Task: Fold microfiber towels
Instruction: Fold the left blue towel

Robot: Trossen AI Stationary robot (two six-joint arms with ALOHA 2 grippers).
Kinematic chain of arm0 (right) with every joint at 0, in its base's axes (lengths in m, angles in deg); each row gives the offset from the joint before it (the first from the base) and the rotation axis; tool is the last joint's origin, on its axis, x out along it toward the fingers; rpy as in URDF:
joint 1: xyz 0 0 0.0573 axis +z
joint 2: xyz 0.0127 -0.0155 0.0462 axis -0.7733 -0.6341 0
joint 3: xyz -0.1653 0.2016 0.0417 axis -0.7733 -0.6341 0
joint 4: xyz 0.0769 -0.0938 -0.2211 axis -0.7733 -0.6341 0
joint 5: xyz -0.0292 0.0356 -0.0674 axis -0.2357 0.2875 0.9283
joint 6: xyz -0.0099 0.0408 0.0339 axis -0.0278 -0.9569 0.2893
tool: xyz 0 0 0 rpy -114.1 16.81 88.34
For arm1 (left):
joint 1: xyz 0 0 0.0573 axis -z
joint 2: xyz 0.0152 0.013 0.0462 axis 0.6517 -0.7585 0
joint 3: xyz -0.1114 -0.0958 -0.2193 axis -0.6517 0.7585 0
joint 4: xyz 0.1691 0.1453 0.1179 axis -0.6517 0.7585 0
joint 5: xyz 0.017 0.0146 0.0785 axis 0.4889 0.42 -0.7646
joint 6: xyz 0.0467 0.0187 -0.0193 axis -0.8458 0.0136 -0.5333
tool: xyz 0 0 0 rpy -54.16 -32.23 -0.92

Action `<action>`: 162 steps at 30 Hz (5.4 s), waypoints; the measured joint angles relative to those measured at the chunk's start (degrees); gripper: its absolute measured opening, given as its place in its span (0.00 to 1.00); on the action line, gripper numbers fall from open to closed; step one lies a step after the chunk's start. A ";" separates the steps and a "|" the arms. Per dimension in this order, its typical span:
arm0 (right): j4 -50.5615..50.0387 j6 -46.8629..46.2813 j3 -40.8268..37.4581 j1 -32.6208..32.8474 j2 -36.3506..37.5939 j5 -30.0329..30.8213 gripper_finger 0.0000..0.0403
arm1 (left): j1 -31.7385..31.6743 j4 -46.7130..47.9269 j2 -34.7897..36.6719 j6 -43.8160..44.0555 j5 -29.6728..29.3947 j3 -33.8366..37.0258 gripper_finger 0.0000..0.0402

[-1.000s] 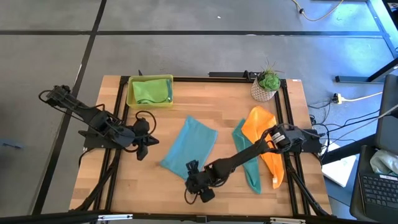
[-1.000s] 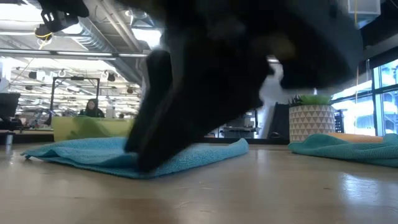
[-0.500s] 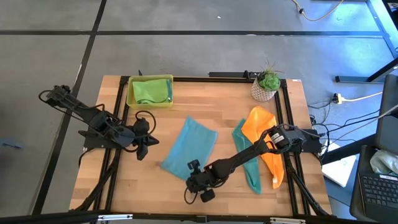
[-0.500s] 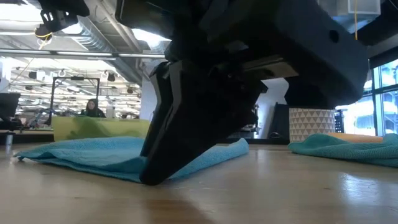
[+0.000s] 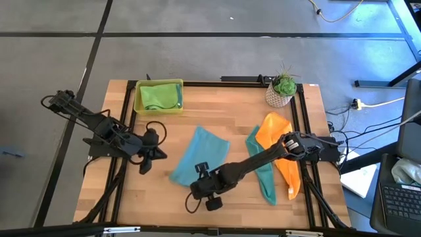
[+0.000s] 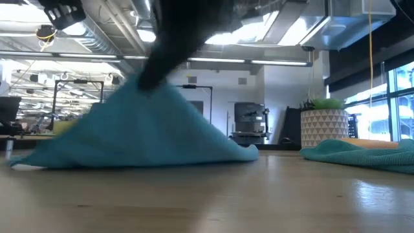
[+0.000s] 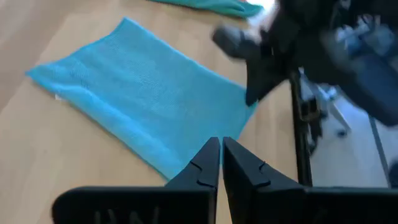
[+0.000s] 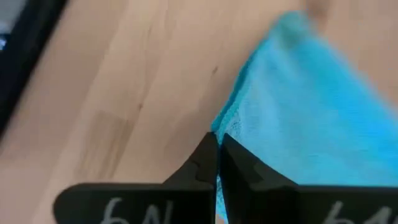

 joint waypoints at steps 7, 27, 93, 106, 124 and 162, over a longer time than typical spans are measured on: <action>-8.12 -1.34 8.10 -2.93 0.11 6.11 0.04 | 2.26 -4.36 -0.59 -8.29 3.73 -0.04 0.13; -13.11 -4.74 8.72 -8.12 0.24 3.84 0.03 | 6.85 -21.57 -15.16 6.77 1.02 9.77 0.45; -25.45 -33.27 6.62 -6.48 7.52 3.08 0.03 | -7.58 -5.43 -30.71 -24.10 11.86 -4.73 0.00; -29.32 -40.78 7.03 -4.41 11.86 6.34 0.03 | -20.42 11.35 -30.75 -35.21 32.98 -16.03 0.00; -29.97 -28.02 -7.12 -10.07 12.89 11.10 0.03 | -28.57 8.80 -39.33 -45.95 23.98 -18.51 0.00; 5.08 -12.55 -41.40 -29.02 27.94 -5.25 0.03 | -39.52 -0.35 -48.48 -53.66 18.96 -18.49 0.00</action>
